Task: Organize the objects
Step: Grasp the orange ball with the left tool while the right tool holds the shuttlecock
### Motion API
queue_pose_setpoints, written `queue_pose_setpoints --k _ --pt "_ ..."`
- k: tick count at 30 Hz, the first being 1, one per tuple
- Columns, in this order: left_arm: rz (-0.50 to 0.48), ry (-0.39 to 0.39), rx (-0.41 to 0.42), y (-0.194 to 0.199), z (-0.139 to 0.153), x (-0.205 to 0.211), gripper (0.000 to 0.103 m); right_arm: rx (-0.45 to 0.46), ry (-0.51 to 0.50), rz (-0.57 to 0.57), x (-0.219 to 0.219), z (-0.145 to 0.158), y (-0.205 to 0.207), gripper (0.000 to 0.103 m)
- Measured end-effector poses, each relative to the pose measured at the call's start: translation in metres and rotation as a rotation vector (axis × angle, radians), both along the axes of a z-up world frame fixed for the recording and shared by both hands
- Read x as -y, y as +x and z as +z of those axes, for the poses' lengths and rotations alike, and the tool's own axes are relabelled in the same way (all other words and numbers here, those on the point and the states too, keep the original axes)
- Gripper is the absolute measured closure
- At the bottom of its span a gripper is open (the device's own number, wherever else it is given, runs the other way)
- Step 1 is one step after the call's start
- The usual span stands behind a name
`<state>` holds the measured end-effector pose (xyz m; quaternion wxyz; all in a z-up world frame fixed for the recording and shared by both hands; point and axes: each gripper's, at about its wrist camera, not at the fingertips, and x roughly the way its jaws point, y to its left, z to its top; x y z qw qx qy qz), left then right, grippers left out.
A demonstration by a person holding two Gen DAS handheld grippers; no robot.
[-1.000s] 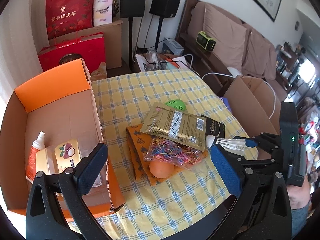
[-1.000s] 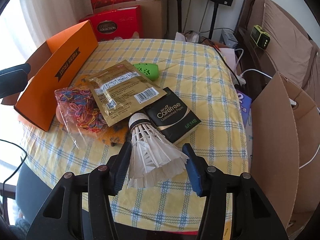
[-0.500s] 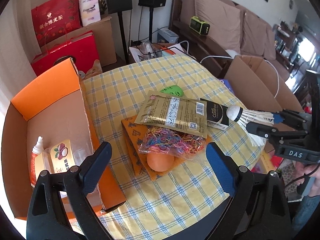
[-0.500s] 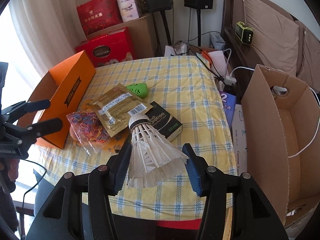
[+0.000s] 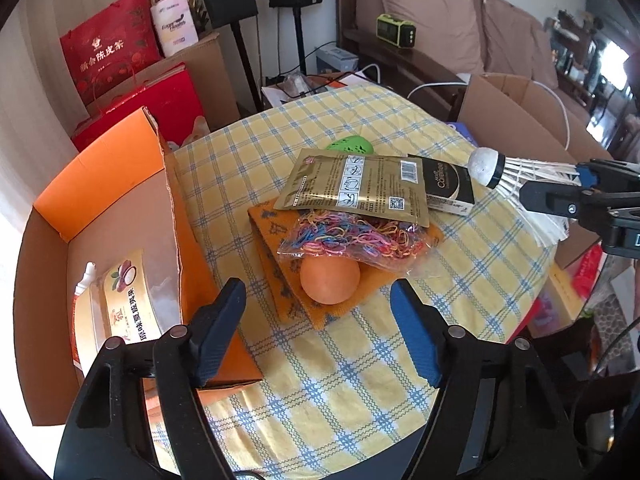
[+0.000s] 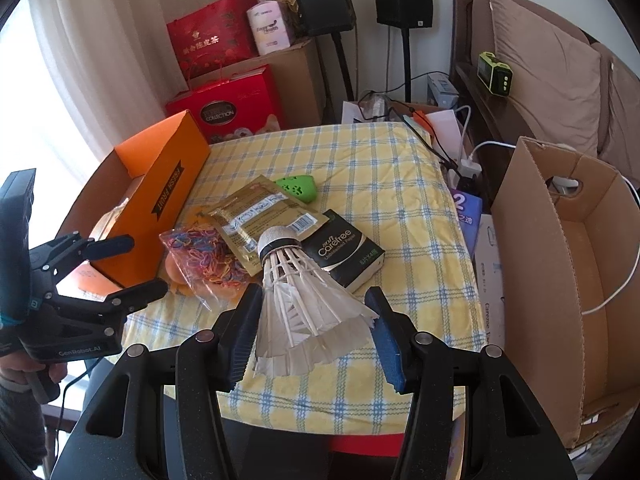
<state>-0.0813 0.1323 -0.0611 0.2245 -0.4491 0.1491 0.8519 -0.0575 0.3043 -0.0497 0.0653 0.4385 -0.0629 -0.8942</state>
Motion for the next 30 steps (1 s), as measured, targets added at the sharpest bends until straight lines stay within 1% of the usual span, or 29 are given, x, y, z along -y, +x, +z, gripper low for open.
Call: queue_pose_setpoints --k 3,6,12,15,18,20,22,24,26,27,28,30 --pt "-0.006 -0.016 0.007 -0.002 -0.006 -0.006 0.032 0.0 -0.009 -0.003 -0.001 0.0 0.001 0.049" --pt "-0.015 -0.058 -0.011 -0.002 -0.012 -0.014 0.032 -0.001 -0.012 -0.004 -0.002 0.0 0.001 0.049" --pt "-0.005 -0.099 -0.03 -0.008 -0.02 -0.025 0.032 -0.001 -0.015 -0.005 -0.001 0.0 0.001 0.049" --pt "0.002 -0.16 -0.063 -0.01 -0.026 -0.031 0.032 -0.002 -0.018 -0.004 -0.001 0.0 0.001 0.049" --pt "-0.01 -0.189 -0.078 -0.011 -0.032 -0.037 0.033 -0.002 -0.018 -0.004 -0.001 0.0 0.002 0.049" --pt "-0.005 -0.207 -0.091 -0.012 -0.033 -0.038 0.038 -0.002 -0.019 -0.005 -0.001 0.0 0.002 0.049" --pt "0.002 -0.21 -0.102 -0.014 -0.033 -0.036 0.047 -0.001 -0.02 -0.004 0.001 0.0 0.002 0.049" --pt "0.001 -0.209 -0.107 -0.015 -0.032 -0.033 0.053 0.0 -0.021 -0.002 0.003 0.0 0.002 0.049" --pt "0.001 -0.217 -0.111 -0.015 -0.03 -0.031 0.061 -0.001 -0.023 0.0 0.006 0.0 0.003 0.049" --pt "0.003 -0.223 -0.115 -0.016 -0.029 -0.029 0.068 -0.003 -0.024 0.003 0.007 0.001 0.002 0.049" --pt "0.003 -0.22 -0.113 -0.017 -0.028 -0.026 0.069 -0.005 -0.028 0.005 0.007 0.002 0.003 0.049" --pt "-0.003 -0.189 -0.096 -0.019 -0.023 -0.02 0.069 -0.01 -0.031 0.01 0.008 0.003 0.003 0.049"
